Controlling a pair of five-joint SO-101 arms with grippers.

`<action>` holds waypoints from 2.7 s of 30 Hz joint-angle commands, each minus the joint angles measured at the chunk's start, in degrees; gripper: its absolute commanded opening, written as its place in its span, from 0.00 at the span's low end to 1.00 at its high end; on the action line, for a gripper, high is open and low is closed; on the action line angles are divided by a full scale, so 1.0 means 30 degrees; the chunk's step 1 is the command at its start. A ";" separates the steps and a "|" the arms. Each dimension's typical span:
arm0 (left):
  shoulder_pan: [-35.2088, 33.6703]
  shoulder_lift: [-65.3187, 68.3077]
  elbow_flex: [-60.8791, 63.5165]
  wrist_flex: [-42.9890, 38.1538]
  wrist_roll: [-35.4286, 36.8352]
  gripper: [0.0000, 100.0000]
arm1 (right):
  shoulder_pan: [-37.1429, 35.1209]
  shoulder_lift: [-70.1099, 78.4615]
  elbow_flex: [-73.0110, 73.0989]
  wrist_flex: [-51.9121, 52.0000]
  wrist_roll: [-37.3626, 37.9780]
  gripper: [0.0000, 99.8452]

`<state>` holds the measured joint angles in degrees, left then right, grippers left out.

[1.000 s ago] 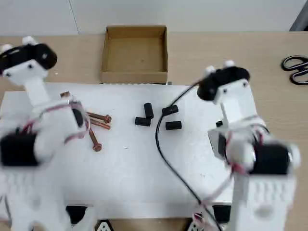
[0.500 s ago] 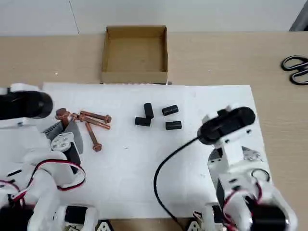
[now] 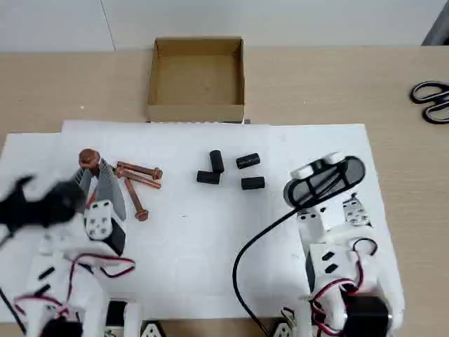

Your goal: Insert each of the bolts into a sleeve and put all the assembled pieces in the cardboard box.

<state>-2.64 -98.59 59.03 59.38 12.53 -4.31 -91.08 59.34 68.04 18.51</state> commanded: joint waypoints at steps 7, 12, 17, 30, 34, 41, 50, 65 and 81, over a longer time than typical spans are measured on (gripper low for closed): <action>0.1026 -0.1524 0.3473 -0.3487 0.3722 0.00 | -0.4088 -0.4322 0.5626 -0.2095 -0.0410 0.00; 0.1055 -0.1582 0.5260 -0.4571 0.4103 0.00 | -0.6579 -0.4264 0.8176 -0.5143 -0.2608 0.00; 0.3722 -0.1582 0.6842 -0.4630 0.4132 0.00 | -0.9949 -0.4264 1.0051 -0.8454 -0.2696 0.00; 0.6066 -0.1582 0.8894 -0.9114 0.6183 0.00 | -1.1267 -0.4264 1.2366 -1.0242 -0.5773 0.00; 0.7062 -0.1582 0.9128 -0.8967 0.7414 0.00 | -1.1267 -0.4264 1.2366 -1.0154 -0.7355 0.00; 0.9260 -0.1582 0.9275 -0.9084 0.9172 0.00 | -1.2498 -0.4264 1.2366 -1.0154 -0.7414 0.00; 0.9319 -0.1553 0.9304 -0.9026 0.9143 0.00 | -1.2762 -0.4264 1.2278 -1.0125 -0.7326 0.00; 0.9289 -0.1553 1.0154 -0.8996 0.8293 0.00 | -1.3612 -0.4293 1.0725 -0.8747 -0.7267 0.00; 0.9377 -0.1582 1.0300 -0.8967 0.7971 0.00 | -1.3553 -0.4264 1.0256 -0.8454 -0.7238 0.00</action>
<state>25.14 -102.64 90.42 33.89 37.41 -44.84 -103.12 93.36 42.90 -3.03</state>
